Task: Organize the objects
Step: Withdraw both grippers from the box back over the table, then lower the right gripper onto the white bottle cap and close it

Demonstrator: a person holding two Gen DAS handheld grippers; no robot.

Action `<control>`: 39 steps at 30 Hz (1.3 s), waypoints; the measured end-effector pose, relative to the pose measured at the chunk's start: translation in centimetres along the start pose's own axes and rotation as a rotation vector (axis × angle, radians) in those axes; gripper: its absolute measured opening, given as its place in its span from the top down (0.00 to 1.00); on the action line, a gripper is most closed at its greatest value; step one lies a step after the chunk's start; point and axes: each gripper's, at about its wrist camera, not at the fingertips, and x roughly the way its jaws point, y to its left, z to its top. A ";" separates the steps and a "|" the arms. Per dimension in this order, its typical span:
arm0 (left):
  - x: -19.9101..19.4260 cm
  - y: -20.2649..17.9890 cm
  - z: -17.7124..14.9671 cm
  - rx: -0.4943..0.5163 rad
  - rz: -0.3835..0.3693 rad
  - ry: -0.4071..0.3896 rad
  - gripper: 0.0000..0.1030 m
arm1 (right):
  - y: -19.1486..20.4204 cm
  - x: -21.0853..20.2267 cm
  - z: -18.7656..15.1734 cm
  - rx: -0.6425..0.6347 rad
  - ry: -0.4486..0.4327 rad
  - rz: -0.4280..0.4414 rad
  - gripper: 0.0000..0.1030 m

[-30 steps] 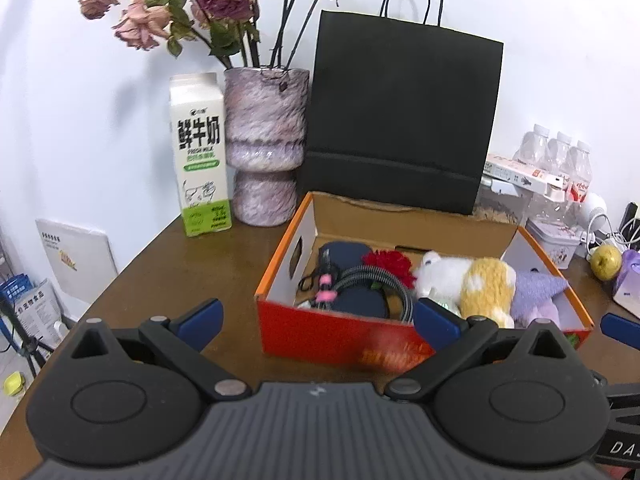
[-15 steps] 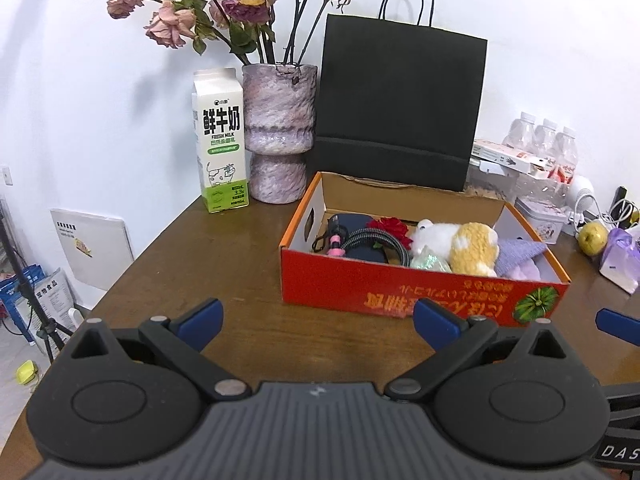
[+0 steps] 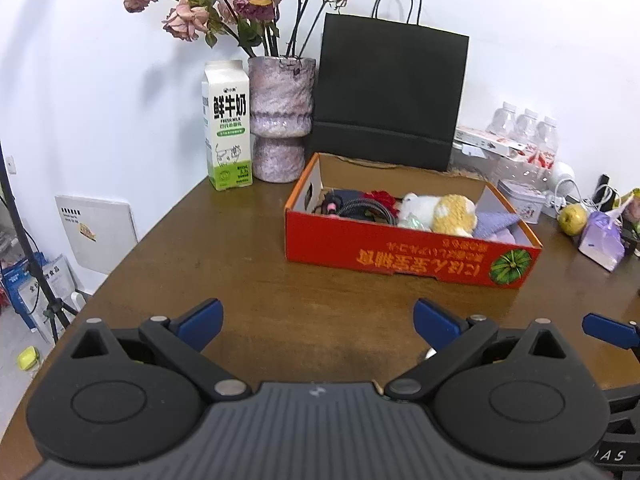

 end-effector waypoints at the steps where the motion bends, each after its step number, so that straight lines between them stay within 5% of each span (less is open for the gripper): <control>1: -0.1 0.0 -0.2 0.003 0.000 0.005 0.00 | 0.1 -0.2 -0.2 -0.002 0.004 0.002 0.00; 25: -0.7 0.6 -3.8 0.041 -0.016 0.074 0.00 | 0.9 -0.4 -3.4 -0.020 0.089 0.020 0.00; 39: 0.5 2.7 -4.0 0.012 0.013 0.098 0.00 | 1.5 4.7 -3.1 -0.052 0.183 0.023 0.08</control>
